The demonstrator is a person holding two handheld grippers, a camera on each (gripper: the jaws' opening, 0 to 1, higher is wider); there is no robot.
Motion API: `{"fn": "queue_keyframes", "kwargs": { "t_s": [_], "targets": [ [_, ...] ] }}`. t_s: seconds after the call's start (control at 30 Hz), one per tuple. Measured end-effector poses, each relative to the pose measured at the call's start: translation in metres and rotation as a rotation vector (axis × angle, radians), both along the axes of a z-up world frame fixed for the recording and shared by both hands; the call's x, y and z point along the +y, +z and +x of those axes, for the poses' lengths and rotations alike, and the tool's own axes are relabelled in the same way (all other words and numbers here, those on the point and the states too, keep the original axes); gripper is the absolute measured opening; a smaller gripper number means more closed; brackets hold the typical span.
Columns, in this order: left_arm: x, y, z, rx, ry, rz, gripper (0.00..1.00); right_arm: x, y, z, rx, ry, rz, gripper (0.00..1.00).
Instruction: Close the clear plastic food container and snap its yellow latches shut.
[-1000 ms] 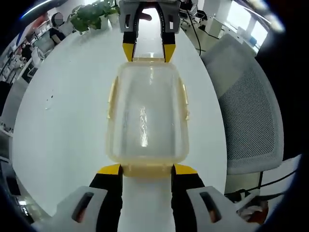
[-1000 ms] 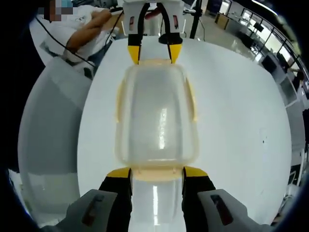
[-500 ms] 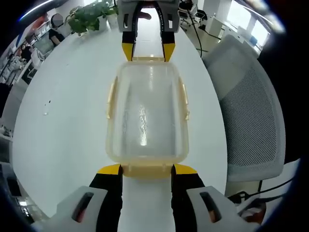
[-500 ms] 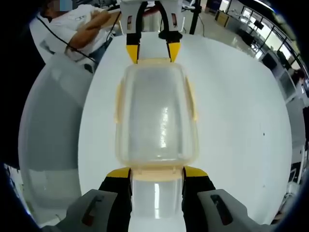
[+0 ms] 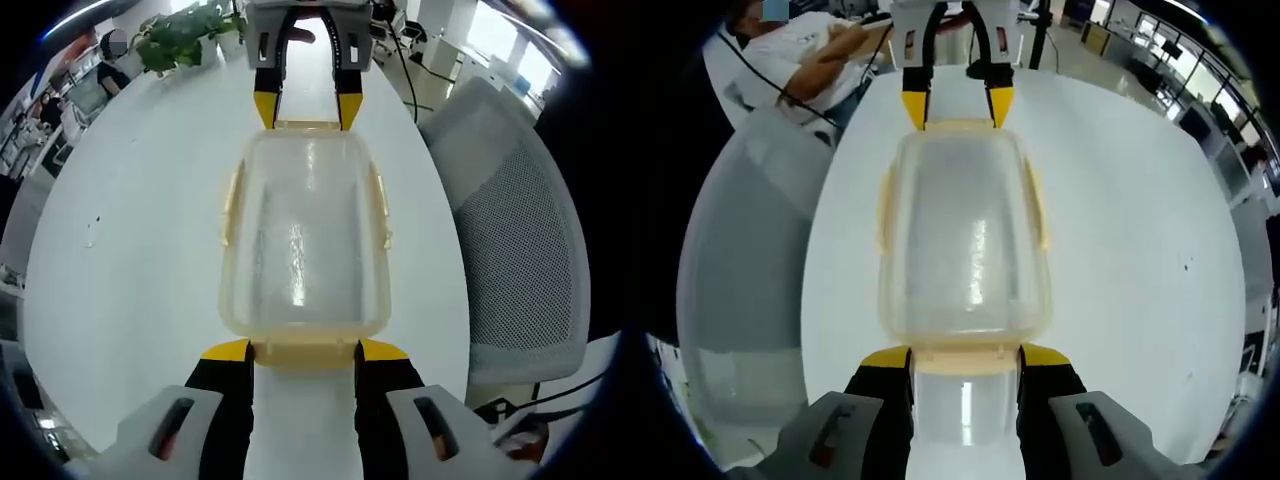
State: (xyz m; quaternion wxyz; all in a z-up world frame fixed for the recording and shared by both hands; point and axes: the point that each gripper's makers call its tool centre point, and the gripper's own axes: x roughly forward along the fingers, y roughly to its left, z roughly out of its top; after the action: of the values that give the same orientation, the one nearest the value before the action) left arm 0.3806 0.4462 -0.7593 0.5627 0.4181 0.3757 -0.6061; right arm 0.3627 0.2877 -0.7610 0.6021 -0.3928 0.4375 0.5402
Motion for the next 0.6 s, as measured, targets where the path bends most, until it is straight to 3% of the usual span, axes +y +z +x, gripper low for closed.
{"fn": "queue_keyframes", "kwargs": {
  "t_s": [0.6],
  "targets": [
    [-0.022,-0.005,-0.003,0.013,0.002,-0.008,0.38,-0.022,-0.004,-0.003,0.009,0.0,-0.016,0.39]
  ]
}}
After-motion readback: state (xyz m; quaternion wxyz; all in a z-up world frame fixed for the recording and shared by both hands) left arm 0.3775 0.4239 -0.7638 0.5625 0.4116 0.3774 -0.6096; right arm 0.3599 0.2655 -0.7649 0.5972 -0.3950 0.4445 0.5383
